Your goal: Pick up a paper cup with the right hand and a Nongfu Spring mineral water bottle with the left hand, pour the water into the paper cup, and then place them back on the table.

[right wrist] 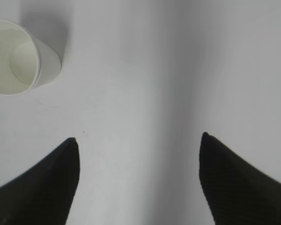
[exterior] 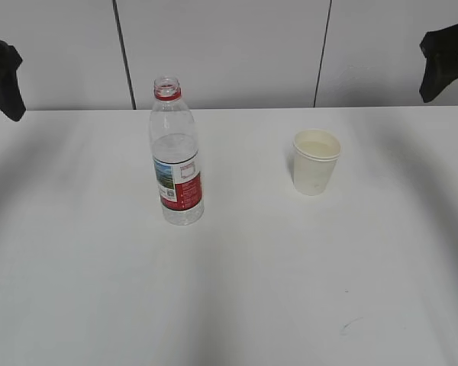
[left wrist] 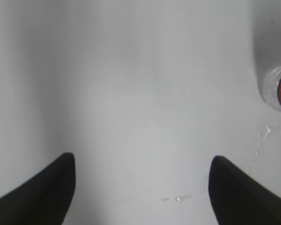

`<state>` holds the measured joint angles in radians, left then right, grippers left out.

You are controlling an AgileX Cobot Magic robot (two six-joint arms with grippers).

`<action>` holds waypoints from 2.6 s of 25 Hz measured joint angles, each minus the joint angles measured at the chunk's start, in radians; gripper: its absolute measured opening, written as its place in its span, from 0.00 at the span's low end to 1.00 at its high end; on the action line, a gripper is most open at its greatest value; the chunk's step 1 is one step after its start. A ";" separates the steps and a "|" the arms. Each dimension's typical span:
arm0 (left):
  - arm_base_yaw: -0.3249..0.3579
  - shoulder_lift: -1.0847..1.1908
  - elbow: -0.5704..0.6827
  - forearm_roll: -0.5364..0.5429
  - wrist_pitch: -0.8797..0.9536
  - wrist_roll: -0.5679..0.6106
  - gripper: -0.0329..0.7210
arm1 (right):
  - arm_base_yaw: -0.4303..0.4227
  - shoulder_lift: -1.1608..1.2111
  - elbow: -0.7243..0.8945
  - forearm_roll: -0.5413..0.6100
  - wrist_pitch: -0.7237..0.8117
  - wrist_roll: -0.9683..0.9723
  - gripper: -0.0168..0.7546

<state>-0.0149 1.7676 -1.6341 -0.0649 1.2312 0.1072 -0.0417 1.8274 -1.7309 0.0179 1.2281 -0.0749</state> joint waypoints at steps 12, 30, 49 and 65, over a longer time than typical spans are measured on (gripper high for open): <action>0.001 -0.217 0.206 0.065 0.003 -0.002 0.74 | 0.000 -0.268 0.233 0.002 0.004 -0.040 0.78; 0.001 -0.444 0.571 0.035 -0.013 -0.005 0.73 | 0.000 -0.559 0.601 0.006 -0.022 -0.074 0.78; 0.001 -0.786 0.970 0.033 -0.149 -0.005 0.73 | 0.000 -0.783 0.855 0.044 -0.081 -0.074 0.78; 0.001 -1.112 1.079 0.025 -0.169 -0.005 0.73 | 0.000 -0.995 0.937 0.046 -0.087 -0.074 0.78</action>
<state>-0.0141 0.6553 -0.5550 -0.0400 1.0618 0.1023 -0.0417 0.8320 -0.7935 0.0638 1.1410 -0.1486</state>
